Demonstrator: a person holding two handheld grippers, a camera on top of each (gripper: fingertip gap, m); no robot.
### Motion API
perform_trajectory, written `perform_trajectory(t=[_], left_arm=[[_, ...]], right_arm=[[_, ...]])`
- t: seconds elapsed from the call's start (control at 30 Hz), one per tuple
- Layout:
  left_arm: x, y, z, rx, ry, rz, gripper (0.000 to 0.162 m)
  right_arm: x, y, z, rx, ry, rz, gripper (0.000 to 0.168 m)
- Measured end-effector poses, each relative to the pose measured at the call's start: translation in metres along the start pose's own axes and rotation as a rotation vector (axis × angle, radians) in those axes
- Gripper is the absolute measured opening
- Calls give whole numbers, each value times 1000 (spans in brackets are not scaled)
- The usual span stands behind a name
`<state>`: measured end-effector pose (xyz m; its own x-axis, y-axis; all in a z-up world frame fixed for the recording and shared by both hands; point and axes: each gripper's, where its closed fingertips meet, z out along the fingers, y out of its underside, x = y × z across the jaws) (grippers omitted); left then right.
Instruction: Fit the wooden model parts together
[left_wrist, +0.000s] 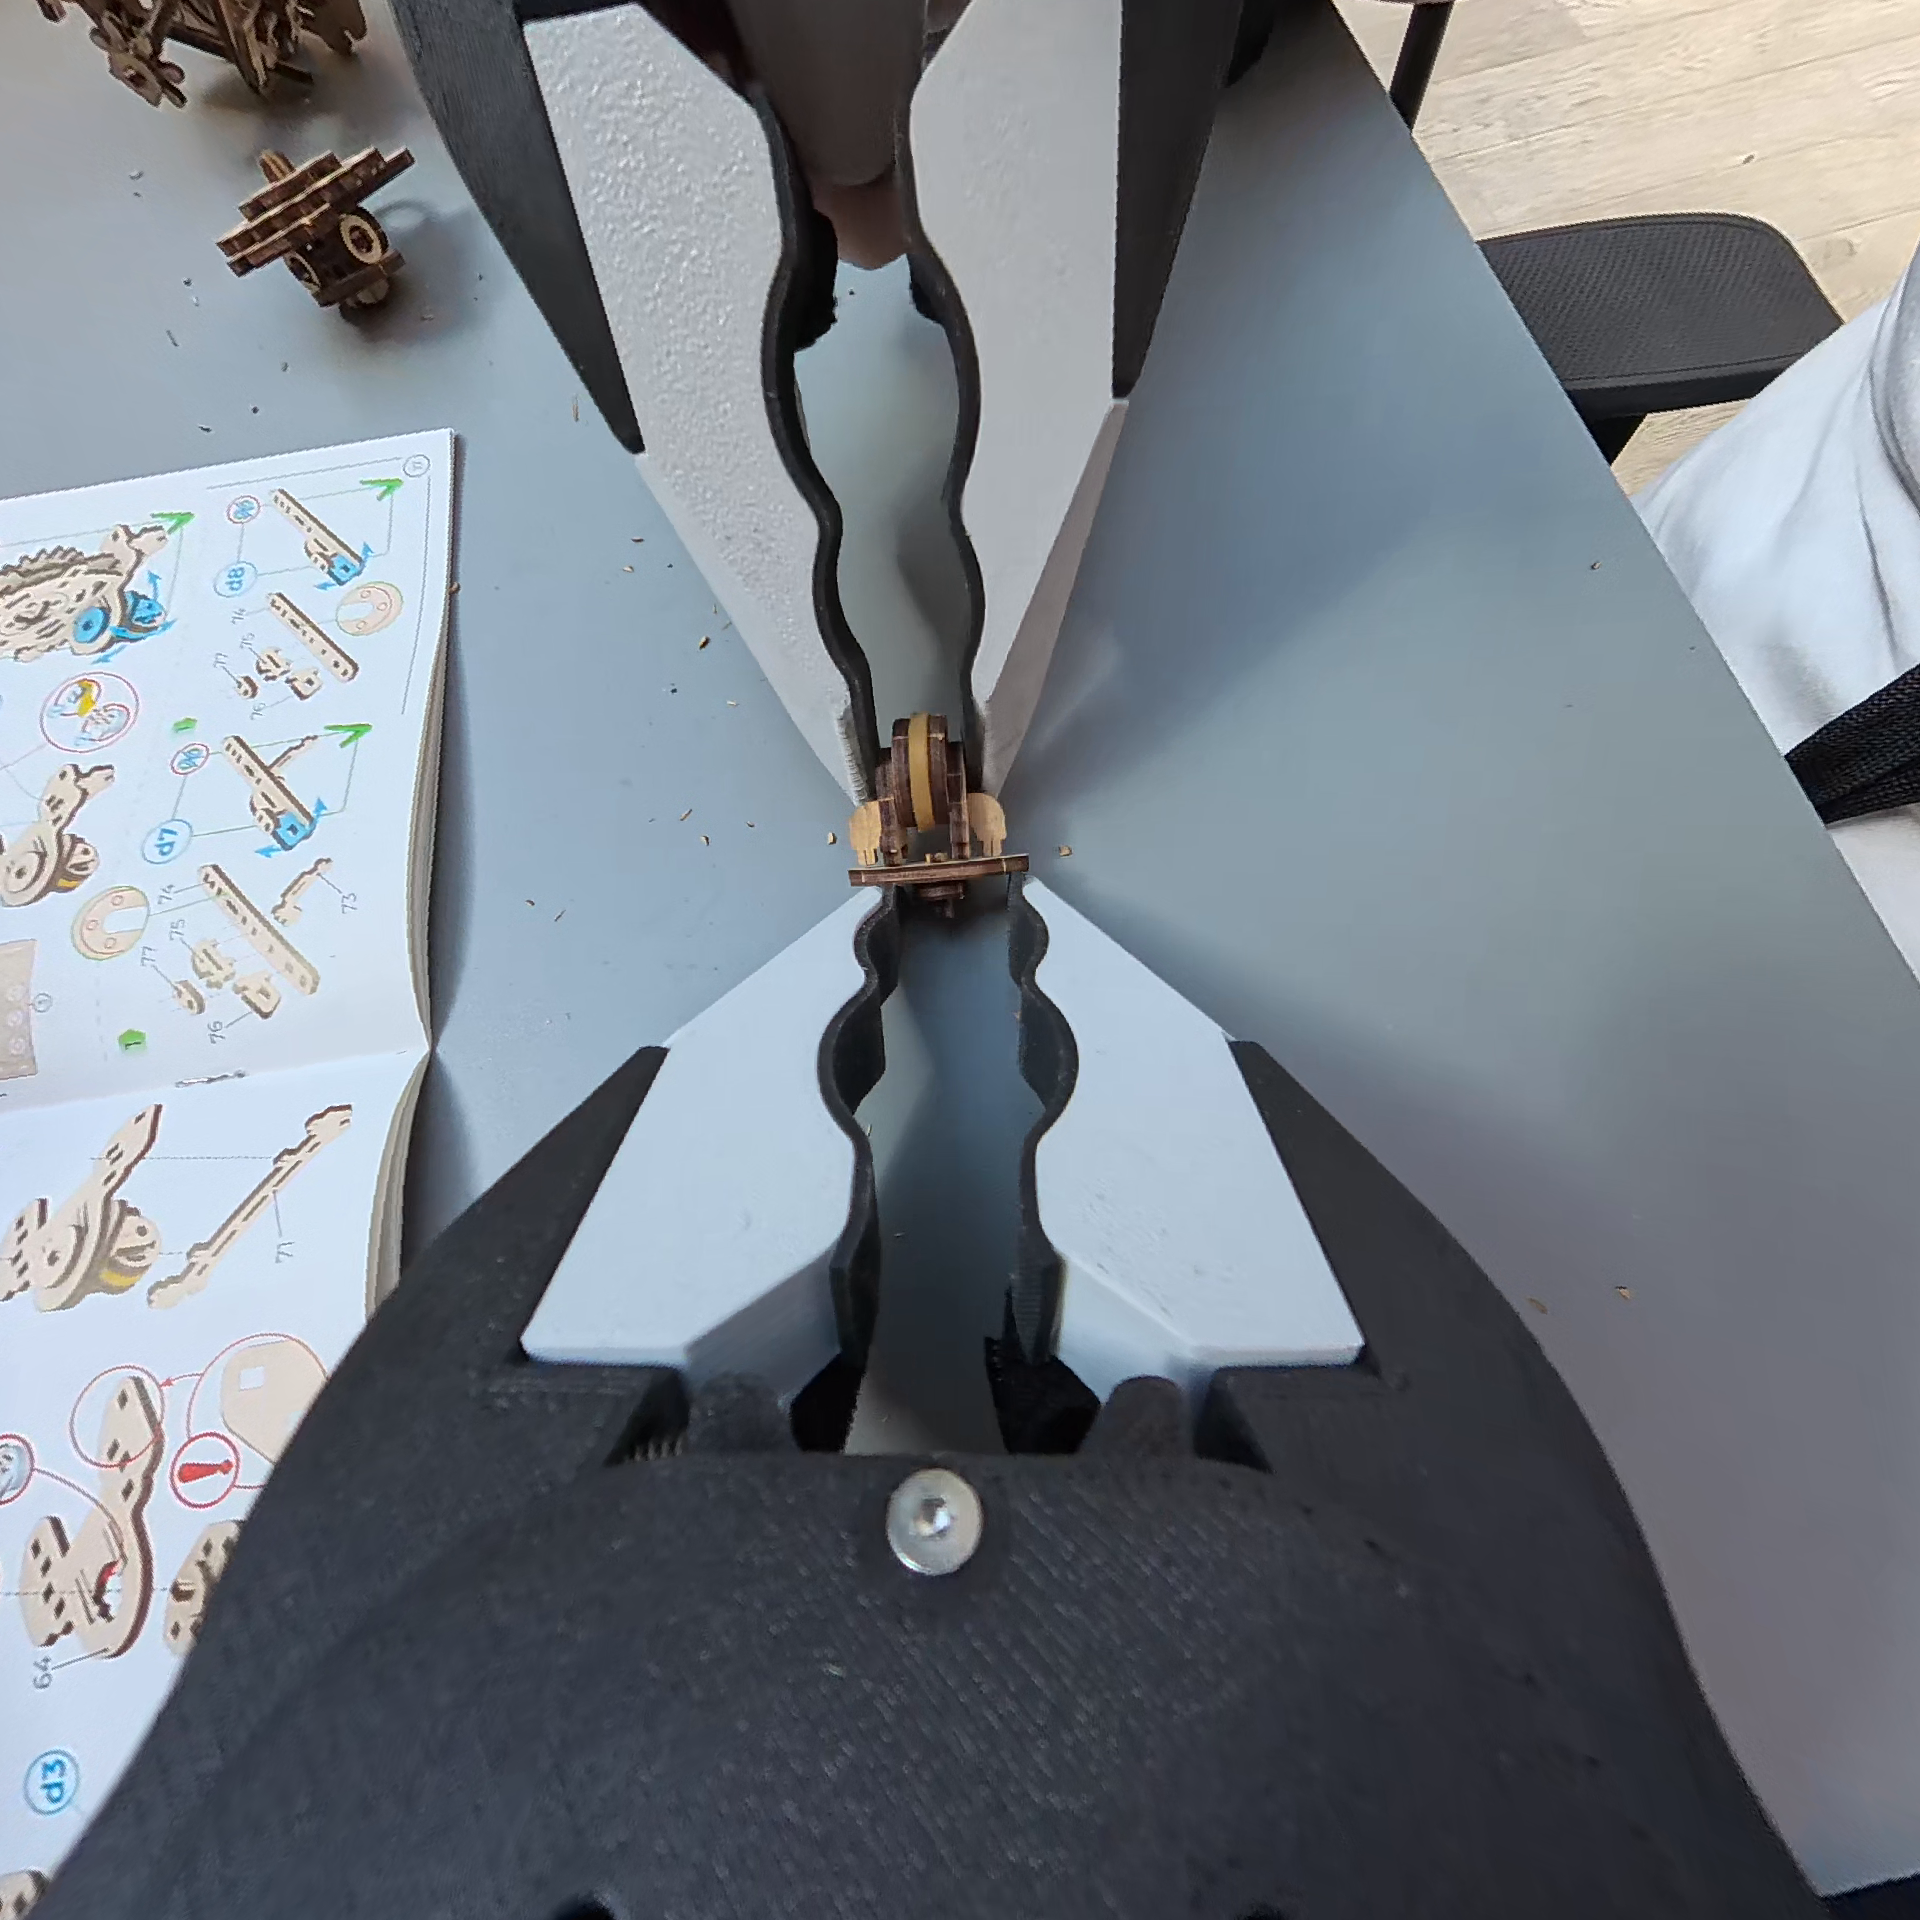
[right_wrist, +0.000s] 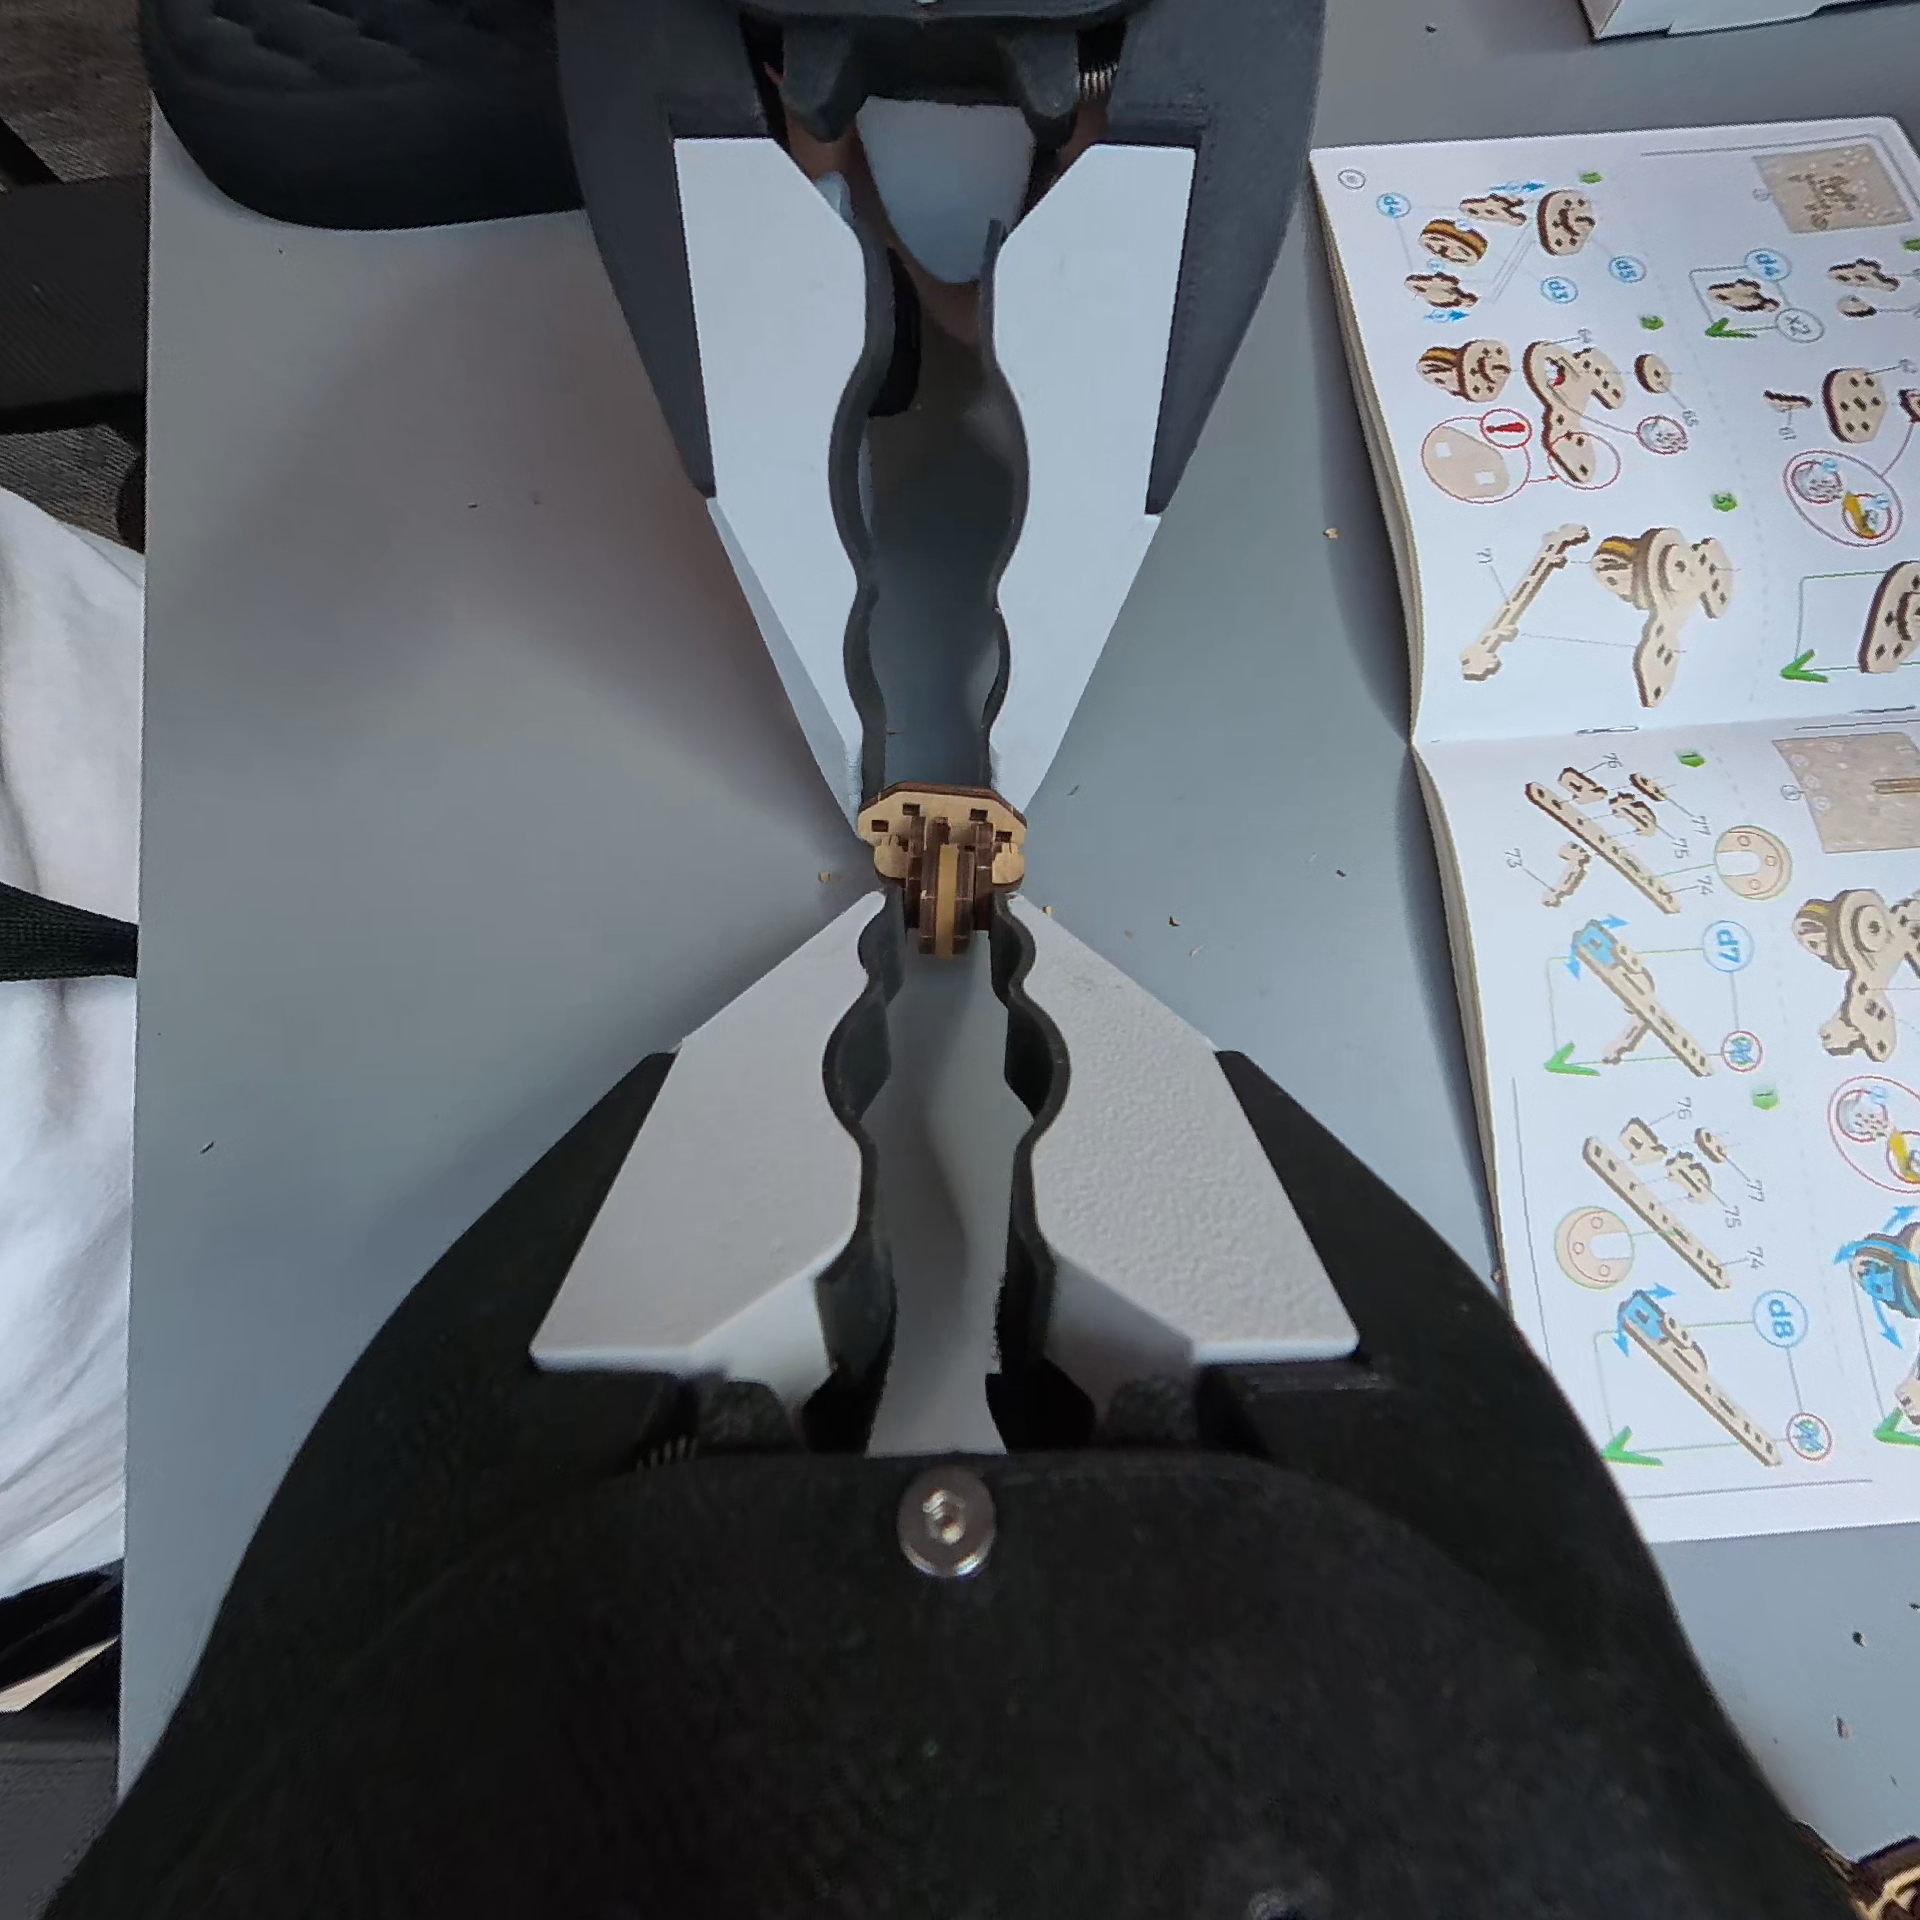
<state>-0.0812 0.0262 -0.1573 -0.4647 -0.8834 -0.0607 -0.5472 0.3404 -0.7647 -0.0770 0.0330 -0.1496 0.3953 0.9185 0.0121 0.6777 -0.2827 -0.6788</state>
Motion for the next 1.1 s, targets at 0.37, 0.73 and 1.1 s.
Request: perform_trajectory(t=[0.37, 0.73, 1.1], left_arm=[[-1, 0, 0, -1, -8, -4, 17], [-1, 0, 0, -1, -17, 1, 14], [-1, 0, 0, 0, -8, -6, 15]], right_arm=[[1, -3, 0, 12, 32, -50, 14], [-1, -1, 1, -21, 30, -58, 14], [-1, -1, 1, 5, -104, 91, 14]])
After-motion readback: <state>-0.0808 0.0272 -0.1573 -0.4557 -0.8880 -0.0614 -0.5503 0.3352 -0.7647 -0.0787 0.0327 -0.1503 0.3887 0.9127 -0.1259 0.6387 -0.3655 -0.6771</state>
